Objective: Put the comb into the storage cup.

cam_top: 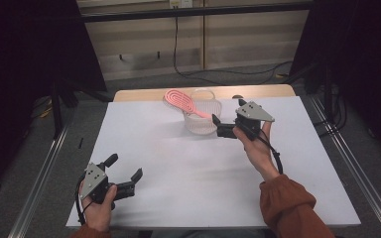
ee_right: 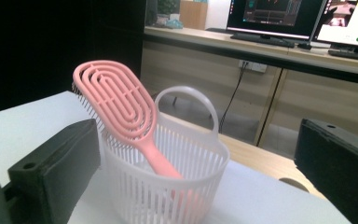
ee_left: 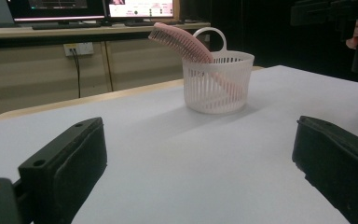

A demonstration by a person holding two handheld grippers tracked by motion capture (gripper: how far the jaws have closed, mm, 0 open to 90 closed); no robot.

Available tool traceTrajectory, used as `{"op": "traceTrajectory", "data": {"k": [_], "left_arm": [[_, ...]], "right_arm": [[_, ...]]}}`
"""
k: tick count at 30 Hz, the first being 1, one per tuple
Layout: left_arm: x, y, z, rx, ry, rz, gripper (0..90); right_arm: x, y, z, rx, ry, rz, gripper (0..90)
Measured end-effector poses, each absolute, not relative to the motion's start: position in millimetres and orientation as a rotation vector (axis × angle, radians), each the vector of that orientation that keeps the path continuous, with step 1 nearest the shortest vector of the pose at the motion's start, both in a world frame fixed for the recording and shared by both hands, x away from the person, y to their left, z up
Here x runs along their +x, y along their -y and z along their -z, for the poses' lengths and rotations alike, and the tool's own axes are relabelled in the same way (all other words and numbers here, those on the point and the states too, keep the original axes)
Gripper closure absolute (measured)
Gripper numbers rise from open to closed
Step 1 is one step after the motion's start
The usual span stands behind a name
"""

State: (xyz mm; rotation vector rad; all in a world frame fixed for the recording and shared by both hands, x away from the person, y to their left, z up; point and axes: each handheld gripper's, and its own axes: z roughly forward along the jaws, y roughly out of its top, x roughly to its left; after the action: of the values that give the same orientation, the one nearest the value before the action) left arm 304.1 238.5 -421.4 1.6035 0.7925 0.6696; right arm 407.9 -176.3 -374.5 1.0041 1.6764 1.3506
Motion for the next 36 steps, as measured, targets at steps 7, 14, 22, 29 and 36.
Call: {"op": "traceTrajectory", "data": {"k": [7,14,22,29,36], "left_arm": [[304,-239,422,1.606,-0.796,-0.67,3.0],[304,-239,421,1.602,-0.801,-0.68,3.0],[304,-239,421,1.595,-0.805,-0.675,3.2],[304,-239,421,1.594,-0.81,-0.678,3.2],[303,-239,421,1.59,-0.81,-0.677,3.2]], "right_arm": [[397,187,377,1.029,-1.644,-1.343,0.0],[383,195,378,1.043,-1.618,-1.354,0.0],[366,201,383,1.046,-1.614,-1.34,0.0],[355,207,384,1.039,-1.578,-1.333,0.0],[345,214,389,1.04,-1.577,-1.324,0.0]]}}
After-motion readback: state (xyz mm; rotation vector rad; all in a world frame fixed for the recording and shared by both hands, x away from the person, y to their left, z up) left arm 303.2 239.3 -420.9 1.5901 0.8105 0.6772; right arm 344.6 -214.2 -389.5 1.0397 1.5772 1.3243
